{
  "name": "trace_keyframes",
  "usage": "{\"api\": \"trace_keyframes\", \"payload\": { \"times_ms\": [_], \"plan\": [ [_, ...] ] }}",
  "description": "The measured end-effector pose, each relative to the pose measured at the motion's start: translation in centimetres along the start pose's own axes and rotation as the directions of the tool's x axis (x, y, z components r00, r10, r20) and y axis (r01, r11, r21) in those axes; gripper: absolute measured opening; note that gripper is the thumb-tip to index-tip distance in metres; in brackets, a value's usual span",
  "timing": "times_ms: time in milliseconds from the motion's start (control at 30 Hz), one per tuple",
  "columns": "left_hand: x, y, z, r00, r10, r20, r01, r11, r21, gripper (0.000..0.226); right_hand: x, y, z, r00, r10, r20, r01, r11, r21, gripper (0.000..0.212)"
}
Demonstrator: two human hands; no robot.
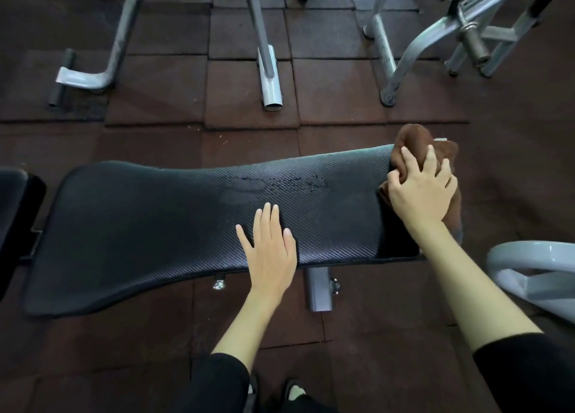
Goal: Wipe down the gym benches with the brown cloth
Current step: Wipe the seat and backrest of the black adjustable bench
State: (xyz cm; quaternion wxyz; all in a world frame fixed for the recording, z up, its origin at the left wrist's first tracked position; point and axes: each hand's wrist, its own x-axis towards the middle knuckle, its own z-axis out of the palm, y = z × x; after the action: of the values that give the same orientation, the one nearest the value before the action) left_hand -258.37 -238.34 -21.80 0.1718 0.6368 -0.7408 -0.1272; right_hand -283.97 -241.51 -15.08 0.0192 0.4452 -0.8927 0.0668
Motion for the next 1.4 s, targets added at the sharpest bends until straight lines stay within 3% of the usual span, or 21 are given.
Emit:
{"api": "trace_keyframes", "payload": {
  "times_ms": [133,300,467,600,700,833,1000,1233,1400],
  "plan": [
    [0.0,-2.7,-0.2,0.998,-0.059,-0.029,0.059,0.998,0.007,0.052,-1.3,-4.1,1.1,0.999,-0.041,0.009,0.041,0.999,-0.013,0.059],
    [-0.2,-4.1,-0.3,0.998,-0.061,-0.024,0.061,0.998,0.000,0.052,-4.0,-11.6,3.5,0.969,-0.240,0.050,0.241,0.970,-0.019,0.059],
    [-0.2,-4.3,-0.6,0.998,-0.064,-0.023,0.063,0.998,-0.016,0.053,-6.8,-16.7,5.3,0.859,-0.497,0.122,0.503,0.864,-0.024,0.053],
    [0.0,-5.0,-1.0,0.998,-0.064,-0.028,0.064,0.998,-0.014,0.053,-7.1,-14.5,5.2,0.752,-0.654,0.081,0.654,0.756,0.031,0.048],
    [0.1,-6.2,-1.3,0.997,-0.071,-0.032,0.071,0.997,0.012,0.052,-6.4,-10.7,4.2,0.803,-0.594,0.048,0.594,0.804,0.002,0.050],
    [0.3,-8.3,-1.7,0.995,-0.093,-0.032,0.093,0.995,0.021,0.052,-5.7,-7.9,3.0,0.956,-0.291,0.031,0.292,0.957,-0.002,0.056],
    [1.0,-11.6,-2.4,0.991,-0.131,-0.029,0.132,0.990,0.038,0.054,-7.1,-12.3,4.2,0.989,-0.147,0.030,0.148,0.989,-0.011,0.061],
    [1.3,-15.1,-2.8,0.985,-0.170,0.005,0.170,0.985,0.021,0.059,-8.8,-19.7,6.7,0.960,-0.276,0.038,0.277,0.961,-0.018,0.055],
    [1.4,-15.0,-2.7,0.985,-0.171,-0.018,0.171,0.985,-0.010,0.058,-10.4,-24.8,8.0,0.899,-0.424,0.109,0.429,0.903,-0.022,0.056]
  ]
}}
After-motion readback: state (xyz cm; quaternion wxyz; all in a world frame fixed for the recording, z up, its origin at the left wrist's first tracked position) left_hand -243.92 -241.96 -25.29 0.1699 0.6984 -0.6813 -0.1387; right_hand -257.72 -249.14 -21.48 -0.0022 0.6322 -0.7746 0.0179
